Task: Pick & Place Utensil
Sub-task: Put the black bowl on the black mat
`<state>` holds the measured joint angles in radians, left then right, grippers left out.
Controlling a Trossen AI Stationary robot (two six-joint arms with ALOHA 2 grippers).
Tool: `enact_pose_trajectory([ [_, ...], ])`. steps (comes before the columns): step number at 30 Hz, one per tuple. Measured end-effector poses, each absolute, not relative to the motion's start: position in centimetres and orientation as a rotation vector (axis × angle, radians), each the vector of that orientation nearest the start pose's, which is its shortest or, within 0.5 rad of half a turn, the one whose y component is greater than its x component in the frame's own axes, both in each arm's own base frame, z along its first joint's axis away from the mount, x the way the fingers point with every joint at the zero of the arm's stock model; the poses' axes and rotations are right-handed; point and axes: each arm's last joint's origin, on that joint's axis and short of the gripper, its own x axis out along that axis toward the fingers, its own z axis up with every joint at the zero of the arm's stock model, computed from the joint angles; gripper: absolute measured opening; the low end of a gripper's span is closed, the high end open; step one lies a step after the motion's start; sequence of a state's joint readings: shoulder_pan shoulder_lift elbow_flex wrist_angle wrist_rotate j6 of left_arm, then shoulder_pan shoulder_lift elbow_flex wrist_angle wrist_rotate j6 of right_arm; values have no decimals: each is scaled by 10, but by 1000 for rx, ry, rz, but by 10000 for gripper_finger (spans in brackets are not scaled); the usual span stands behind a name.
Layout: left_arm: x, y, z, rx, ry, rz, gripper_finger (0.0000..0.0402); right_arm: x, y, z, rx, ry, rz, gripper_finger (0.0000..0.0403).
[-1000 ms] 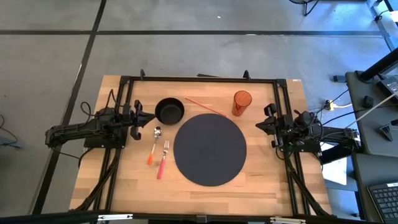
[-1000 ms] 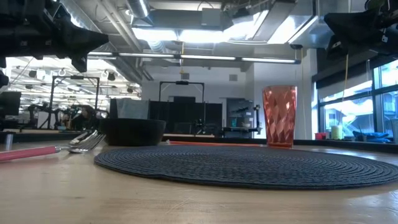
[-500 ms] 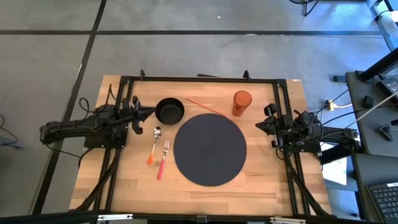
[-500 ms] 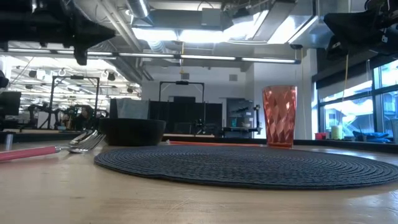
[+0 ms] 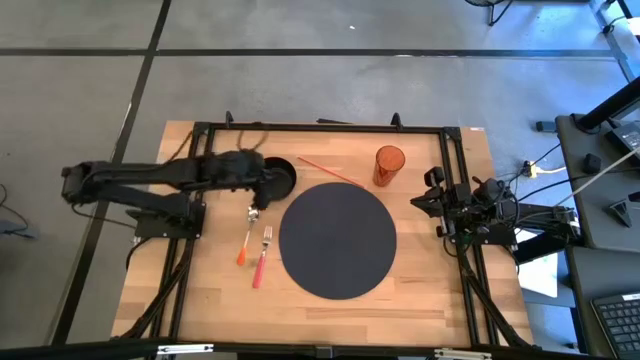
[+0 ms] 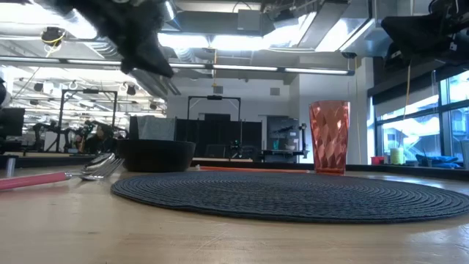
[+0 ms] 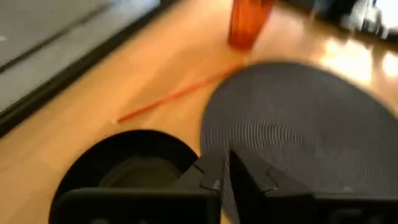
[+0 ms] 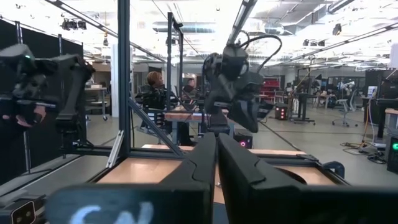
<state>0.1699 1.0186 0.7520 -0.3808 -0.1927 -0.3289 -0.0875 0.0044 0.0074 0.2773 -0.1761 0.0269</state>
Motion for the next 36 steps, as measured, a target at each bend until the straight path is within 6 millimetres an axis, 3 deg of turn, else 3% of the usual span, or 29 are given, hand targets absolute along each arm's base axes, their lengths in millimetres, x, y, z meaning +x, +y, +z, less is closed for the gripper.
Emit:
enact_pose_trajectory([
  [6,239,44,263,-238,796,403,97,94,-3,191,-9,-263,92,22],
  [12,252,46,240,-209,978,398,192,94,-3,191,-9,-263,92,19],
  [17,261,46,220,-222,1083,375,244,94,-3,191,-13,-263,92,19],
  [36,274,68,178,-144,1242,457,258,94,-3,190,-12,-256,91,16],
])
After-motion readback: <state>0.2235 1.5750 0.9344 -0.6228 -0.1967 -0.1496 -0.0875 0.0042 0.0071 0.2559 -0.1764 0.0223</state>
